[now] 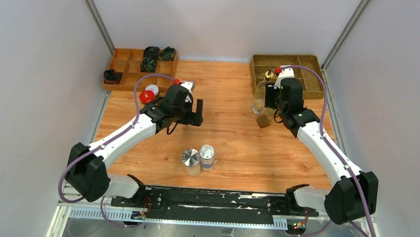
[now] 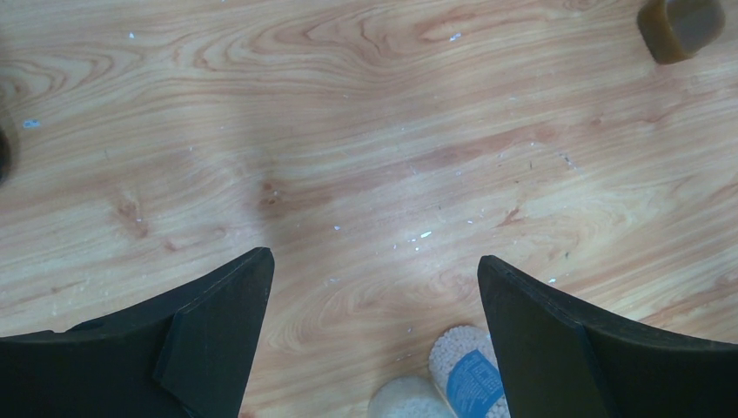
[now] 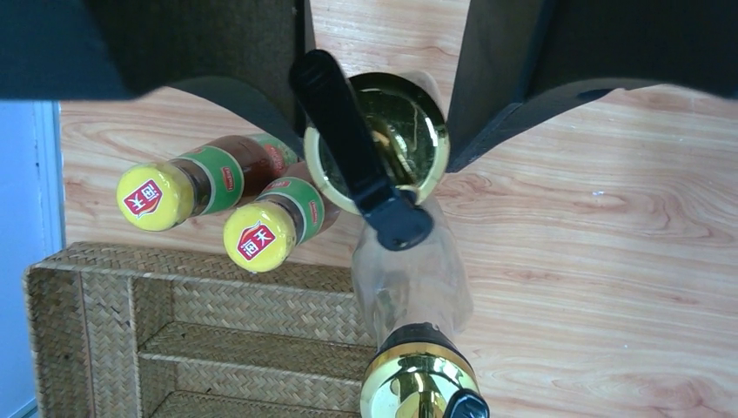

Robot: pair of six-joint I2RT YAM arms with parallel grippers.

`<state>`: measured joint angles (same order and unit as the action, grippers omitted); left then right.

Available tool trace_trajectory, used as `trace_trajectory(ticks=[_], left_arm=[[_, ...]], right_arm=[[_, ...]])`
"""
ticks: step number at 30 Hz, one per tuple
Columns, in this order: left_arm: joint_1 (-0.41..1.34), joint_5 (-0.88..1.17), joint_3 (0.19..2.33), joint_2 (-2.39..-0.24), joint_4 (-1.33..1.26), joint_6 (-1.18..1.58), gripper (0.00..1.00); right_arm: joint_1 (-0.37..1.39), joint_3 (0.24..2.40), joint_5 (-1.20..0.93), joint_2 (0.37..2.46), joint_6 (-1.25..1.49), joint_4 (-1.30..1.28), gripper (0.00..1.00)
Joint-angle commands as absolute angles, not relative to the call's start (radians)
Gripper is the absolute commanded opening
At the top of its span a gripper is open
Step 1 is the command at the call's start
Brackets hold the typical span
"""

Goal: Organize the condiment bottles
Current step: Move the bottle to the center of the board.

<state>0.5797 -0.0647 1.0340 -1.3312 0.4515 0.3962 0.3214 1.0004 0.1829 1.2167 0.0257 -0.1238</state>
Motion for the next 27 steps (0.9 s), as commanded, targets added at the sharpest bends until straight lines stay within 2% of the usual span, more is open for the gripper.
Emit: trace_trajectory(ticks=[1,6,12,15,27], left_arm=[[0.583,-0.068,1.006,-1.311,0.449,0.387,0.93],[0.584,-0.059,0.993,-1.308,0.443,0.390,0.93],[0.584,-0.056,0.978,-1.299,0.443,0.388,0.93],[0.584,-0.051,0.970,-1.298,0.440,0.390,0.93],[0.584,-0.023,0.951,-1.292,0.426,0.407,0.93]], right_arm=[[0.336,0.994,0.187,1.203,0.028,-0.107,0.53],[0.336,0.984,0.192,1.190,0.029,-0.108,0.43],[0.335,0.981,0.178,1.168,0.038,-0.117,0.37],[0.336,0.986,0.178,1.162,0.034,-0.127,0.26],[0.336,1.057,0.200,1.053,0.100,-0.337,0.26]])
